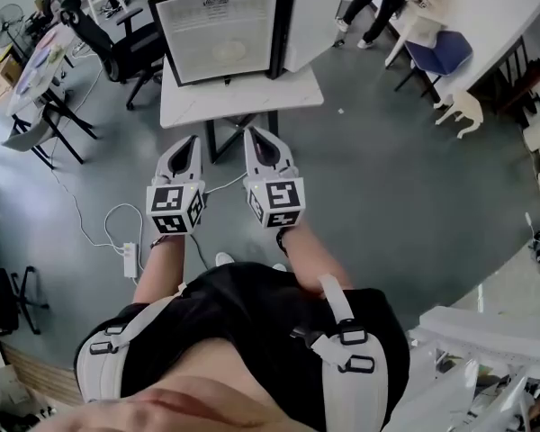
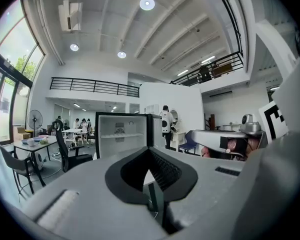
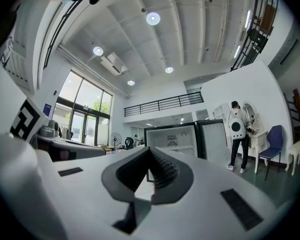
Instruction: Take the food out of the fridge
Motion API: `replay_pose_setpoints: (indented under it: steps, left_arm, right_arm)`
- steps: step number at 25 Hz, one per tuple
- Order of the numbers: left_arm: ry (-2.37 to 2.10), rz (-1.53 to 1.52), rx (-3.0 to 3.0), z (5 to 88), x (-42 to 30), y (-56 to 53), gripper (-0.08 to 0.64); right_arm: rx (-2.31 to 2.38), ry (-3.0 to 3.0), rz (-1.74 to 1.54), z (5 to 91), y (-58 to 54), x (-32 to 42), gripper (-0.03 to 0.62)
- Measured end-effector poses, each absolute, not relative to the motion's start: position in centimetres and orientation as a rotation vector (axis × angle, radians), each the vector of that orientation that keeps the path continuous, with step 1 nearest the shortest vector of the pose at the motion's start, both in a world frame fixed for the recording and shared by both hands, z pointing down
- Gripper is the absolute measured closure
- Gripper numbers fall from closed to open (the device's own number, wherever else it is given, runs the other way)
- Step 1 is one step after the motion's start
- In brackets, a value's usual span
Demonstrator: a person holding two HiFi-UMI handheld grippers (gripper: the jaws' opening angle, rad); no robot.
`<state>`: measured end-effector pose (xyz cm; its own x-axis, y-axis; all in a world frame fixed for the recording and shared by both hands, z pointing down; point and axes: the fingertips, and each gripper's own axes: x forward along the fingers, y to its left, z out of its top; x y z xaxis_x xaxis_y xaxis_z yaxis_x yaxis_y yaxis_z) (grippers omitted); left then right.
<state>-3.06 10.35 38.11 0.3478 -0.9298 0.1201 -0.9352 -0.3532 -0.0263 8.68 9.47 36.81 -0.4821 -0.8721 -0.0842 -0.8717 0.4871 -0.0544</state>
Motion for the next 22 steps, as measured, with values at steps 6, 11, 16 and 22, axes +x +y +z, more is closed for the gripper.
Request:
replay_pose_setpoints:
  steps: [6, 11, 16, 22]
  left_arm:
    - [-1.727, 0.188, 2.559, 38.6, -5.3, 8.9, 0.558]
    - [-1.687, 0.178, 2.581, 39.1, -7.8, 7.3, 0.558]
    - [-1.636, 0.188, 2.604, 39.6, -9.0, 6.4, 0.558]
    - [-1.623, 0.185, 2.608, 39.8, -9.9, 5.4, 0.558]
  right_arm:
    - [-1.564, 2.612, -0.006, 37.2, 8.4, 6.1, 0.586]
    - [-1.589, 2.585, 0.012, 37.6, 7.4, 3.4, 0.586]
    - [-1.632, 2.549, 0.011, 37.5, 6.7, 2.3, 0.586]
    - [-1.636, 2.535, -0.017, 37.5, 5.5, 1.5, 0.586]
